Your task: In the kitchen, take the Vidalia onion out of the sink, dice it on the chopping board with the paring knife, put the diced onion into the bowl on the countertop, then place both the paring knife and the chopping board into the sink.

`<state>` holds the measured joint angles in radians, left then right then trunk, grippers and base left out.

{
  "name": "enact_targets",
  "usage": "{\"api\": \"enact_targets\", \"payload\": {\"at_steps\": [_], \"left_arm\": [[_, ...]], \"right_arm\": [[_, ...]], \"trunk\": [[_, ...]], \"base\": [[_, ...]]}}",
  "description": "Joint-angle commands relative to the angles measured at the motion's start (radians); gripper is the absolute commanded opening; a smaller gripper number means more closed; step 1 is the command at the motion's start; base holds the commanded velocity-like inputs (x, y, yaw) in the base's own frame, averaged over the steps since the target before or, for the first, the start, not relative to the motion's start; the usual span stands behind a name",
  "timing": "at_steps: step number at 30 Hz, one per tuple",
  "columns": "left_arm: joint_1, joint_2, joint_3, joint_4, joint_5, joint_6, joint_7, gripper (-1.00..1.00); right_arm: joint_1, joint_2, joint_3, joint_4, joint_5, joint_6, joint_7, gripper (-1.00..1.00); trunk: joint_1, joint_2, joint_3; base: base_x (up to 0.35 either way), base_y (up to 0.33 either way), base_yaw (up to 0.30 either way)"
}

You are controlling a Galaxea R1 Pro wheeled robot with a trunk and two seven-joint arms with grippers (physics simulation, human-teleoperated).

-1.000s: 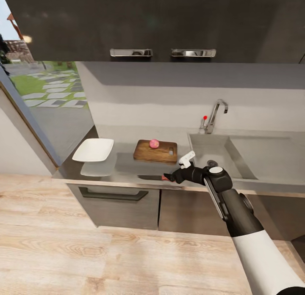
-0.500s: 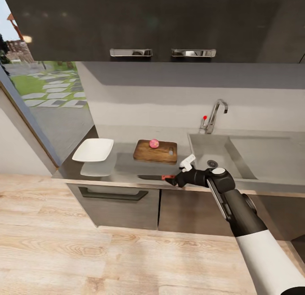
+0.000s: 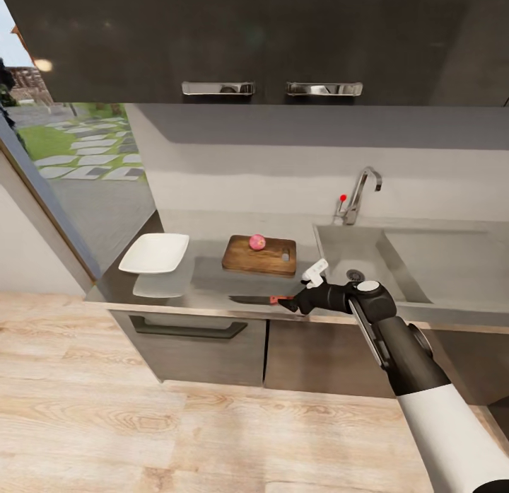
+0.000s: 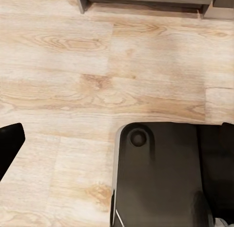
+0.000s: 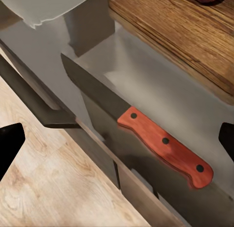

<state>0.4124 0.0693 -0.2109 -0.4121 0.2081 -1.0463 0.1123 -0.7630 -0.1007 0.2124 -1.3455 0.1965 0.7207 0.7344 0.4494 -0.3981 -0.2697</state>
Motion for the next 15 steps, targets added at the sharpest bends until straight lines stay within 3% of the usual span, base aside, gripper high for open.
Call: {"api": "enact_targets", "payload": {"at_steps": [1, 10, 15], "left_arm": [[0.0, 0.001, -0.008, -0.002, 0.002, -0.001, 0.01, 1.0], [0.0, 0.001, -0.008, -0.002, 0.002, -0.001, 0.01, 1.0], [0.0, 0.001, -0.008, 0.002, 0.002, -0.001, 0.01, 1.0]], "right_arm": [[-0.001, 0.0, 0.001, -0.001, 0.011, 0.002, 0.008, 1.0], [-0.001, -0.001, 0.005, -0.001, 0.011, -0.004, 0.008, 1.0], [-0.001, -0.001, 0.005, -0.001, 0.011, -0.004, 0.008, 1.0]], "trunk": [[0.001, -0.002, -0.002], [0.001, -0.002, -0.003], [0.001, -0.002, -0.007]], "base": [[0.002, 0.0, 0.0], [0.007, 0.0, 0.002], [0.141, 0.0, 0.045]]}}
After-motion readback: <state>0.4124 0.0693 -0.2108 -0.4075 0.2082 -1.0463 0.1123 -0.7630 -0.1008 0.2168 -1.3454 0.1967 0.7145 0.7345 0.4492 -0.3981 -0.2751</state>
